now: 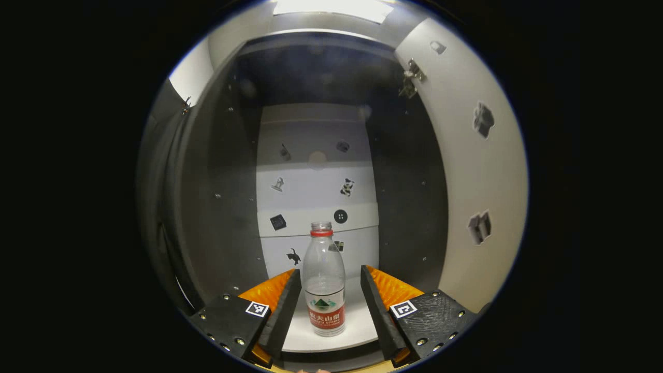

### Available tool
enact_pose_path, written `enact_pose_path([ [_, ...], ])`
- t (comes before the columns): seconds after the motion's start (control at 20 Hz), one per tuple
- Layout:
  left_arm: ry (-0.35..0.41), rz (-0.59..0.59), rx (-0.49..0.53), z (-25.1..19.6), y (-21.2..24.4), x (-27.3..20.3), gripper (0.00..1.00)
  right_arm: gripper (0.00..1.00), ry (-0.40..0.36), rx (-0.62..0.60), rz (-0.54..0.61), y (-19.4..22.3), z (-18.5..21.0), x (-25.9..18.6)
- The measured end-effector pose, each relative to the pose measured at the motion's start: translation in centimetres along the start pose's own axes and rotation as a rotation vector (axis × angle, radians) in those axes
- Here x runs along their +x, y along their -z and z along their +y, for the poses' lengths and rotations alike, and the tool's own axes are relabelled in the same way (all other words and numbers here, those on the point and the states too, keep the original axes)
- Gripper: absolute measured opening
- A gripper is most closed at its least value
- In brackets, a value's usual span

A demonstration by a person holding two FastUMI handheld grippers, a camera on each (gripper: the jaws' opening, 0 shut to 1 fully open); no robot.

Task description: Open the cabinet door with the right hand, grasp the bottle in the cabinet with the left hand and place it on the coaster, then close the cabinet door with the right hand.

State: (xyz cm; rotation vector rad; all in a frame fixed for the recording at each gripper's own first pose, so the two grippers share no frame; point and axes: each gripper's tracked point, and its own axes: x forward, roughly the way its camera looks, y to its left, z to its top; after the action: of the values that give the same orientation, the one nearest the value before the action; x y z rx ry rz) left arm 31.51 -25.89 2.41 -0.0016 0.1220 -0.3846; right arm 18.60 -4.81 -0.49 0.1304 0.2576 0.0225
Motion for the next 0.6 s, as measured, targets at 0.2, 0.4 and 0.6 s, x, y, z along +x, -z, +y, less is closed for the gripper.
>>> enact_pose_path([
  [0.2,-0.029,-0.005,0.0,0.9,-0.1,2.6,0.67,0.98,0.025,0.005,0.026,0.9,-1.0,0.1],
  [0.4,-0.044,0.037,0.008,1.5,1.1,4.3,0.67,0.98,0.038,0.038,0.041,1.7,-1.5,0.2],
  [0.6,-0.038,0.041,-0.006,1.5,1.4,4.7,0.67,0.97,0.044,0.035,0.05,2.3,-1.8,0.6],
])
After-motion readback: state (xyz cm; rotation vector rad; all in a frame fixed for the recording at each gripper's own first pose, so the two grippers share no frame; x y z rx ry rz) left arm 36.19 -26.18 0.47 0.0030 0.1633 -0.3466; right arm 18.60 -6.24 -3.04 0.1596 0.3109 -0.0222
